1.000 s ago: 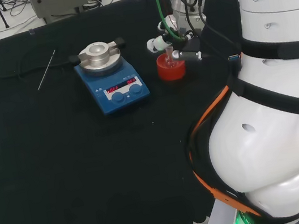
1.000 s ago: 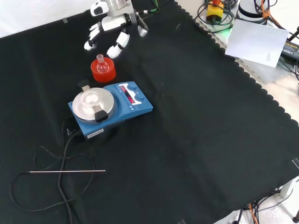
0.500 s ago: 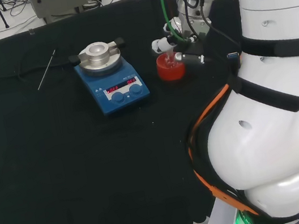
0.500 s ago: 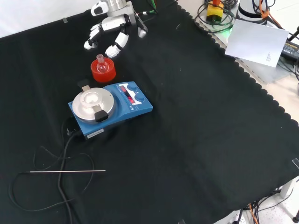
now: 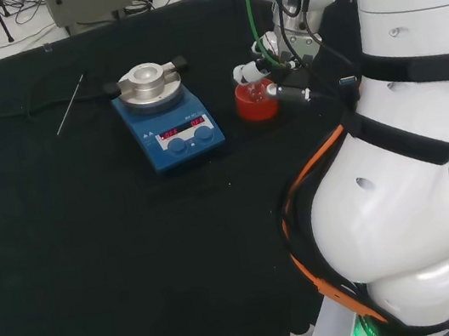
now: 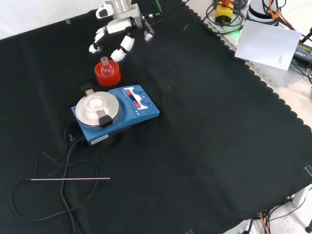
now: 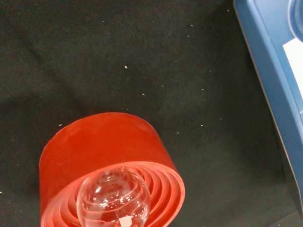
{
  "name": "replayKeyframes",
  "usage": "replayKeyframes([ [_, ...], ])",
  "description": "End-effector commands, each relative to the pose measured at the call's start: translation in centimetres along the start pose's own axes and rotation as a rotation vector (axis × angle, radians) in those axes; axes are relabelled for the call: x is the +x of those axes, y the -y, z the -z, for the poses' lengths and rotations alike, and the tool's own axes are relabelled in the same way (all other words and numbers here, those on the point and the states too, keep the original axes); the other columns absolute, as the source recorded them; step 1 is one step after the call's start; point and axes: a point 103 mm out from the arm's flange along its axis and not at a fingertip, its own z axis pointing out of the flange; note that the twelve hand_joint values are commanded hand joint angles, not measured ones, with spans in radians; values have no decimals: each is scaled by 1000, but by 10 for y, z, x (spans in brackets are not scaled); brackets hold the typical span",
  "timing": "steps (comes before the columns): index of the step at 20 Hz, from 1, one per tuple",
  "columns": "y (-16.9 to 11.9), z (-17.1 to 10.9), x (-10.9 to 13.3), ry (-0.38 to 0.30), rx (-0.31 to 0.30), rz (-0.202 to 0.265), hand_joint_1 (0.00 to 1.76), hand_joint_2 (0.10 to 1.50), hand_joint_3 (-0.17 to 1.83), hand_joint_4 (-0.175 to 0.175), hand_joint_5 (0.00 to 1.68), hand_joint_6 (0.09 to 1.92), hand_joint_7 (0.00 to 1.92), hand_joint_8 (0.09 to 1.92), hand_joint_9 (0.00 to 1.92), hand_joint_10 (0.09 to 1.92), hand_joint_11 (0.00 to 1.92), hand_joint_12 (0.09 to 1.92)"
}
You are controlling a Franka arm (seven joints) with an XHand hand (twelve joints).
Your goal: Pick up the round-bottom flask.
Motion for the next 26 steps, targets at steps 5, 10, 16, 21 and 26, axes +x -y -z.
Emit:
replayKeyframes([
  [5, -5, -5, -14, -44, -28, 11, 760, 798, 458, -32, 551, 87, 306, 631, 453, 669, 152, 1350],
  [10, -6, -9, -12, -43, -33, 12, 786, 791, 473, -32, 593, 87, 324, 633, 465, 667, 157, 1347],
  [16, -10, -13, -16, -60, -28, 25, 796, 781, 488, -29, 627, 87, 342, 633, 476, 664, 167, 1344],
  [21, -10, -17, -12, -55, -28, 32, 802, 761, 526, -29, 639, 102, 353, 620, 487, 648, 175, 1335],
  [26, -14, -20, -12, -48, -29, 39, 811, 750, 540, -28, 651, 114, 358, 615, 493, 643, 178, 1336],
])
